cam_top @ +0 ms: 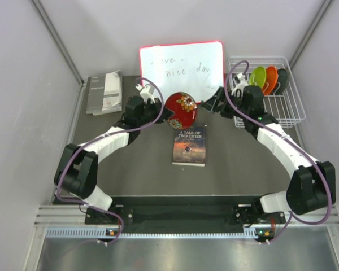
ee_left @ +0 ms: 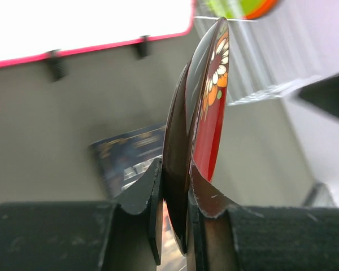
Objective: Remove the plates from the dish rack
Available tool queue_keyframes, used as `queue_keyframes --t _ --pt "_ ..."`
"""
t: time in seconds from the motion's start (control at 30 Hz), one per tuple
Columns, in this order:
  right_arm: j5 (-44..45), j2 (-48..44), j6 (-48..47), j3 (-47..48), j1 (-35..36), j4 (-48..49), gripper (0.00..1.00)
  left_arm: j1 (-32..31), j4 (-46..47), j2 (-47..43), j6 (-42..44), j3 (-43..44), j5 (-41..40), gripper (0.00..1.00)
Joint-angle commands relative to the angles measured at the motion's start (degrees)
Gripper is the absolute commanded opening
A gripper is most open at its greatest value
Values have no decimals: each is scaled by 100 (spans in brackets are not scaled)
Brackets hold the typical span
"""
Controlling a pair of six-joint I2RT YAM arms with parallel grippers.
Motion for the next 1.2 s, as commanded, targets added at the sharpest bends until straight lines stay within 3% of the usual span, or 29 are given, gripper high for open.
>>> queue_keyframes --t 0.0,0.17,0.33,0.63,0.87,1.0,1.17 --pt "835 -197 -839 885 -89 -814 92 214 -780 -642 475 -227 -779 0" --pt "1468 -13 -1192 1404 -291 -1221 93 601 -1265 -1363 414 -992 -1202 0" --pt "1233 233 -1140 1695 -844 -1204 93 979 -1379 -1890 308 -1661 -1369 0" --pt "1064 804 -1289 2187 -1504 -1326 93 1226 -1713 -2146 141 -2100 -1764 0" --pt "1284 1305 -1500 2600 -1522 -1494 93 1226 -2240 -2164 -43 -2346 -2169 0" --pt "1398 1429 -1562 2636 -1522 -1502 93 1226 -2231 -2102 -140 -2452 -2169 21" --pt "1723 1525 -1755 2706 -1531 -1625 92 1226 -2319 -2041 -105 -2444 -2406 34"
